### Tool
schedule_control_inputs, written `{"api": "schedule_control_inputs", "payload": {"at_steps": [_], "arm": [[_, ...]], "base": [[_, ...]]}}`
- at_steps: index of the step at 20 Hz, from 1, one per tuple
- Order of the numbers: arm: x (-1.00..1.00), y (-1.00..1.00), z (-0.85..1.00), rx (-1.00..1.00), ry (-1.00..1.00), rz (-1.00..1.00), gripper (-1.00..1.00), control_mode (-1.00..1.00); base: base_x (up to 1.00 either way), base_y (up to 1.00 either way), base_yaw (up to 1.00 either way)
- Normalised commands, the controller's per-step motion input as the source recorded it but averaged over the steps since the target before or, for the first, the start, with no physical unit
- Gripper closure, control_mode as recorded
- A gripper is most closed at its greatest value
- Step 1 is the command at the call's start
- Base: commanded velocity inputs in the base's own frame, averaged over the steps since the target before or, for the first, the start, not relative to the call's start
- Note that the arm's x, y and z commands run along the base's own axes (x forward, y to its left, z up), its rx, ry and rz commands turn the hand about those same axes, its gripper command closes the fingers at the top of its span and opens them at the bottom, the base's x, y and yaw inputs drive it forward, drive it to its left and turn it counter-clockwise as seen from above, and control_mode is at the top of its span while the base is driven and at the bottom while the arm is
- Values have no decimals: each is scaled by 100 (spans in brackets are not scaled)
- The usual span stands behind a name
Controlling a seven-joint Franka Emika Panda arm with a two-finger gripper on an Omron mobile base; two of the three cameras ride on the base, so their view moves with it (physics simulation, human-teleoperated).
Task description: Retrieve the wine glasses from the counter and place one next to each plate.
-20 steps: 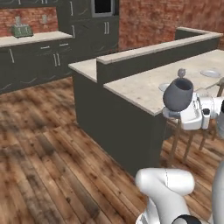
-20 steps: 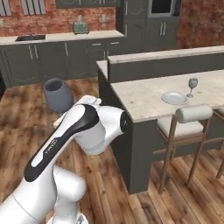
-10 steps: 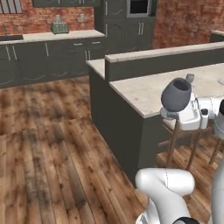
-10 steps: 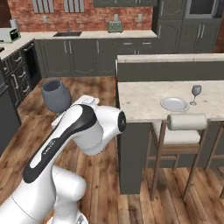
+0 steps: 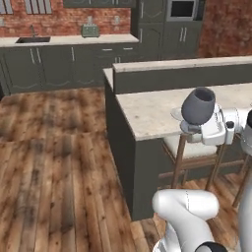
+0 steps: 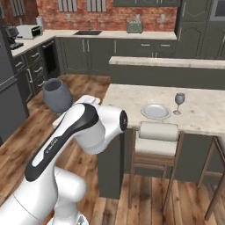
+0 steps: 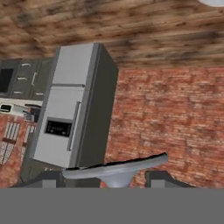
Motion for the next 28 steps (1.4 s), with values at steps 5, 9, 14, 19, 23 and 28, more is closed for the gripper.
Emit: {"api": "schedule_control_inputs", "payload": {"at_steps": [5,9,14,19,23,28], "arm": [[0,0,0,0,0,0,100,100],[0,0,0,0,0,0,100,100],[0,0,0,0,0,0,100,100],[0,0,0,0,0,0,100,100],[0,0,0,0,0,0,100,100],[0,0,0,0,0,0,100,100]], "base": [[-29,-100,37],[-47,-100,31],[-46,-100,17],[-15,-100,8],[0,-100,1],[6,-100,-2]]}}
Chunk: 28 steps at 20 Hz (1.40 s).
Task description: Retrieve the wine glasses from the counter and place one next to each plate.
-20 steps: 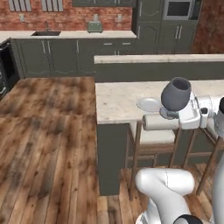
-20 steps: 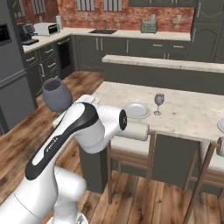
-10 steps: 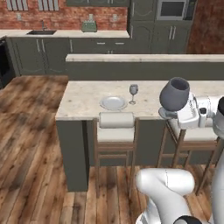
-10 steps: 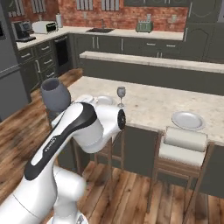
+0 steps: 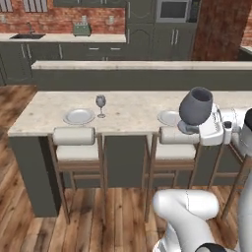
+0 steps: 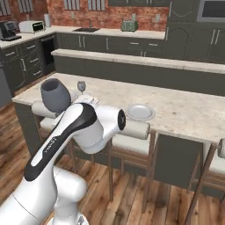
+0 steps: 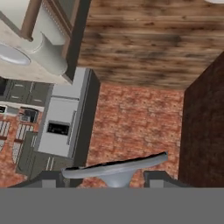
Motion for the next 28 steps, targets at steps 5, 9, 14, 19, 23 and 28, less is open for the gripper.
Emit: {"api": "schedule_control_inputs", "payload": {"at_steps": [5,9,14,19,23,28], "arm": [[0,0,0,0,0,0,100,100],[0,0,0,0,0,0,100,100],[0,0,0,0,0,0,100,100],[0,0,0,0,0,0,100,100],[0,0,0,0,0,0,100,100],[0,0,0,0,0,0,100,100]], "base": [[41,-100,-12],[88,-96,-12],[93,-30,-1],[23,11,-14],[0,10,-30],[0,19,-19]]}}
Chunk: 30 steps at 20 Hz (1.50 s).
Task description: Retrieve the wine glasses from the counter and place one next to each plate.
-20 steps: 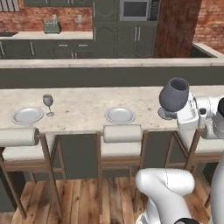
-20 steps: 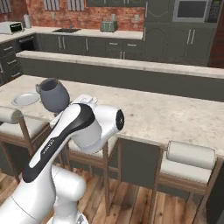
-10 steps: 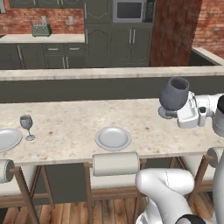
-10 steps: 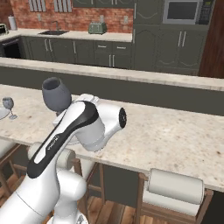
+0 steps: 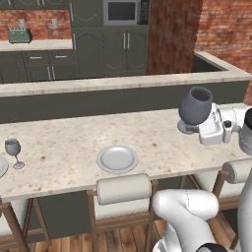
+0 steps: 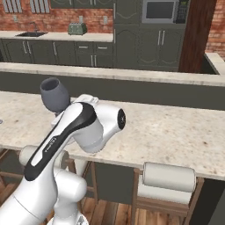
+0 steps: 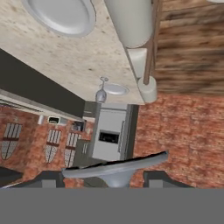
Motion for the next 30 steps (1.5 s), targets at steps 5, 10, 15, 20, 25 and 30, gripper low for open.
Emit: {"api": "schedule_control_inputs", "payload": {"at_steps": [5,10,15,20,25,30], "arm": [[25,0,-15,0,0,0,100,-100],[63,0,-53,-5,0,4,100,-100],[59,-6,-69,-4,3,8,100,-100],[68,-6,-69,-4,2,8,100,-100],[65,-4,-39,-1,4,1,100,-100],[68,0,-43,-1,8,0,100,-100]], "base": [[12,0,0],[0,0,0],[0,0,0],[0,0,0],[0,0,0],[0,0,0]]}}
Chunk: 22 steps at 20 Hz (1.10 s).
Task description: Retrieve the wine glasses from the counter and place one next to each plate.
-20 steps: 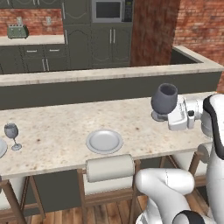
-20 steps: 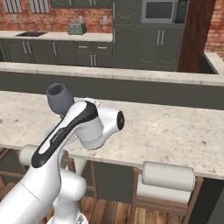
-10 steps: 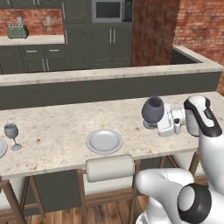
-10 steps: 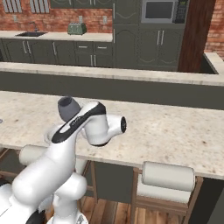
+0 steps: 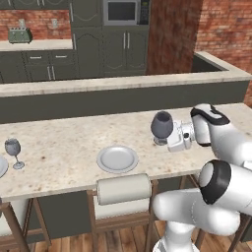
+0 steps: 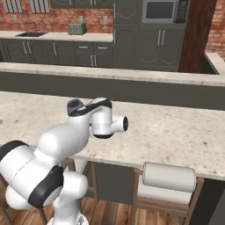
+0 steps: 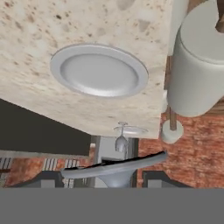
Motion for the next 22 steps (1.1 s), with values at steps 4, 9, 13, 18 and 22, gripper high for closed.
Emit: {"api": "schedule_control_inputs", "payload": {"at_steps": [4,9,13,18,22], "arm": [[52,0,-47,-1,8,0,100,-100],[33,0,-47,0,5,0,100,-100],[28,0,-42,0,1,0,100,-100],[22,0,-40,0,5,0,100,-100],[32,0,-33,-1,7,0,100,-100]], "base": [[0,0,0],[0,0,0],[0,0,0],[0,0,0],[0,0,0]]}}
